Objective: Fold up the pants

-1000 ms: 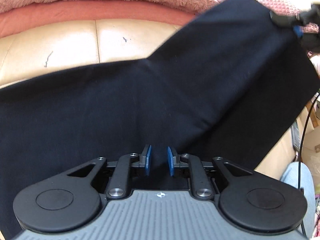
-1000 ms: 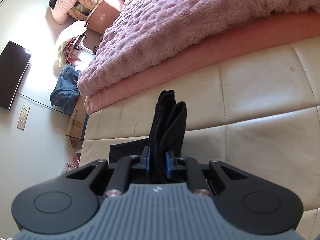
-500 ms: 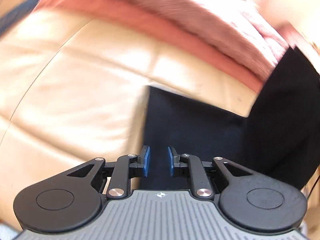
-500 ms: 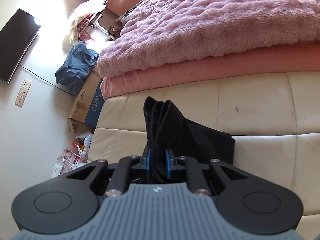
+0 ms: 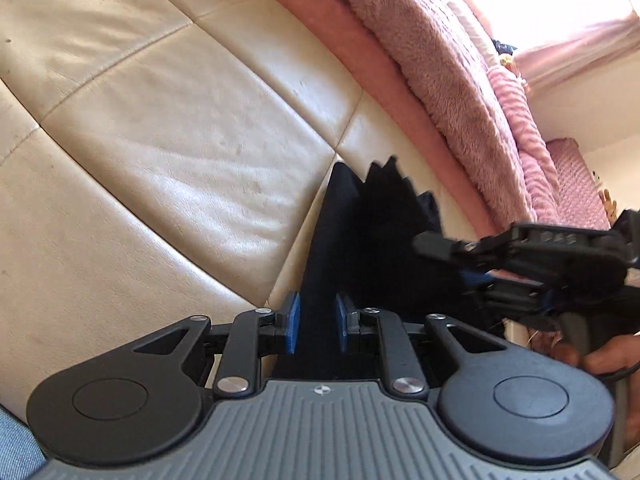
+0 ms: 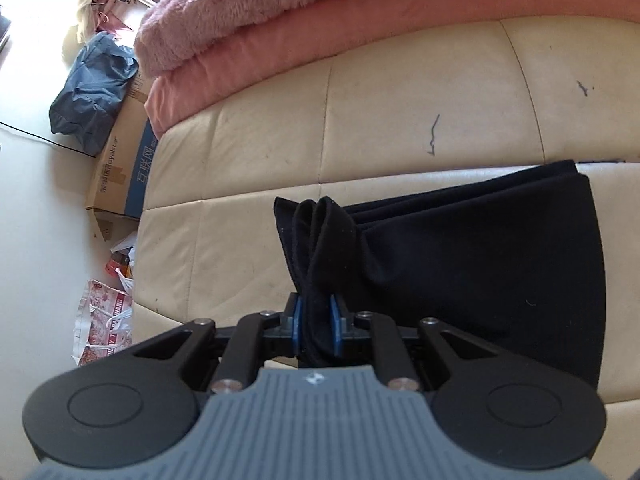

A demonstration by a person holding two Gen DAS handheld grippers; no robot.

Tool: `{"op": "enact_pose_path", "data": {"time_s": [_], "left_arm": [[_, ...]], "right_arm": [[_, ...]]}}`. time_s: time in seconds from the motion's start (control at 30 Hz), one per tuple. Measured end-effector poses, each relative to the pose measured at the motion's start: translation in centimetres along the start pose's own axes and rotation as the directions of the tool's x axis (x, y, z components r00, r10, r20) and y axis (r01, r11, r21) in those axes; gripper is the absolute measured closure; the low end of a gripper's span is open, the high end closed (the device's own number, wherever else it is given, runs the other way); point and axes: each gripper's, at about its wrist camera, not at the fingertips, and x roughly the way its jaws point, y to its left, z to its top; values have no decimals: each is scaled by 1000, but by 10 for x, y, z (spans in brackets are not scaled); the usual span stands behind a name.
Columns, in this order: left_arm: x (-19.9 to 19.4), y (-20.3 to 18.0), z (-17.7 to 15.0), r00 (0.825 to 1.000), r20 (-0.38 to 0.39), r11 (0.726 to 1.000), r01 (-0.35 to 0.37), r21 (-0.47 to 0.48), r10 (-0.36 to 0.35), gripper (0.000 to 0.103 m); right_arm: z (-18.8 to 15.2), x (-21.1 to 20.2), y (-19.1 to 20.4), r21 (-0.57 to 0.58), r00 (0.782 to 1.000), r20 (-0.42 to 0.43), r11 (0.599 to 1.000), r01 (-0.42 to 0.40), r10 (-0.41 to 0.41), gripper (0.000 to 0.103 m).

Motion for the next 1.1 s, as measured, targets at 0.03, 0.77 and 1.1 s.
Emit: {"op": "enact_pose_path", "data": {"time_s": [0.03,0.77,1.1], "left_arm": [[-2,1,1,1000,7,1000,4,-7,-4,83],[-1,-56,-17,994,38,969,-106,225,100,76],[30,-48,-40,961,19,916,-268,299,275,87]], "right_arm": [[-1,5,3,-3,1000,-7,1000,4,-4,91],[-66,-88,-68,-278,987,159,960,42,3,86],[-164,-54,-108,-486,957,238,833,266,-166,98]]}}
